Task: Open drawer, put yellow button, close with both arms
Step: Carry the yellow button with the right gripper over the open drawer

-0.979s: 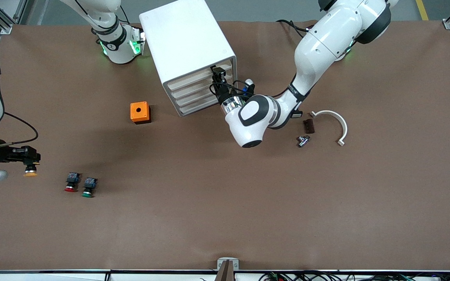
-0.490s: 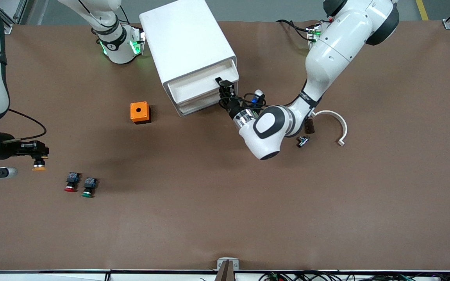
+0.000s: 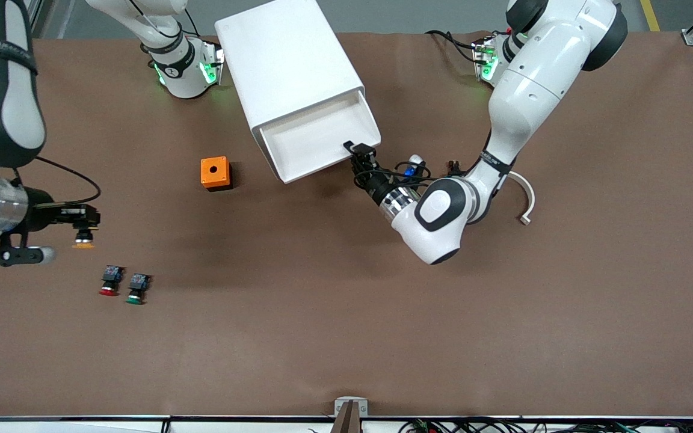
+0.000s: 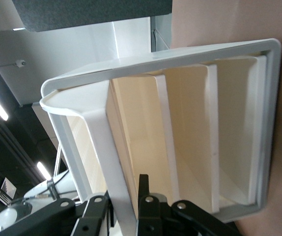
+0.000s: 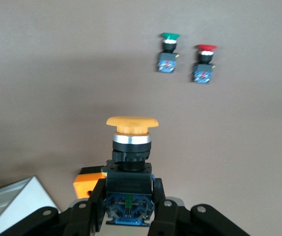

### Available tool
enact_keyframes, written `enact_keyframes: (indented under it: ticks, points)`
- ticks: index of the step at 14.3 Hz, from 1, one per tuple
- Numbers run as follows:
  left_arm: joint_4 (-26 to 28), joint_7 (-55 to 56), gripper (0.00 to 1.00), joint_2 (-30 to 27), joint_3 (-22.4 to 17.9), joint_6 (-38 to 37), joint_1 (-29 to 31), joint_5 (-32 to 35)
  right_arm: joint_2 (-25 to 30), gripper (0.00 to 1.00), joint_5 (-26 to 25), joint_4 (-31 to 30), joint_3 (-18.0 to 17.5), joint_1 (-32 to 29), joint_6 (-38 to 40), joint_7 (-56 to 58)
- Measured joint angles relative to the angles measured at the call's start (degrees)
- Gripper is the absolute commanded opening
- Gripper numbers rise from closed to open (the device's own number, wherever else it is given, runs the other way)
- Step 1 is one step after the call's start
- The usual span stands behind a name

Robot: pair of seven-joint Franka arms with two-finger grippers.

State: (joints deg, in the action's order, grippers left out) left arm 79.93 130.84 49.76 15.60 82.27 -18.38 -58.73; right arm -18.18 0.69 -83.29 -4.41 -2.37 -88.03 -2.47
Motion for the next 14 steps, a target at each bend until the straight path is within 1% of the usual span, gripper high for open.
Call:
enact_keyframes:
  ticks: [2,5,6,7,8,11,14]
  points:
    - [-0.2,0.0,0.20,0.0,-0.1,0.2,0.9,0.0,0.9,0.00,0.0,0.1,-0.1,3.2,1.0,-5.4]
    - [-0.2,-0.2,0.28,0.0,-0.1,0.5,1.3,0.0,2.8,0.00,0.0,0.1,-0.2,8.0,2.9,-14.8]
    - [-0.2,-0.4,0.38,0.0,-0.1,0.7,1.3,-0.2,3.3,0.00,0.1,0.1,-0.2,9.2,3.5,-18.0]
    - [-0.2,-0.7,0.60,0.0,-0.2,0.9,1.3,-0.5,3.7,0.00,0.3,0.1,-0.2,10.3,3.8,-21.4]
    - [-0.2,-0.9,1.00,0.0,-0.3,1.2,1.3,-0.7,3.8,0.00,0.8,0.1,-0.2,11.3,4.0,-24.7]
    - [-0.2,-3.2,1.00,0.0,-0.9,1.5,1.8,-0.8,3.9,0.00,3.3,0.1,-0.3,14.7,3.7,-36.7]
    - [-0.3,-9.0,1.00,0.0,-1.0,1.5,3.0,-4.4,4.0,0.00,4.9,0.4,-0.3,18.4,1.8,-47.6]
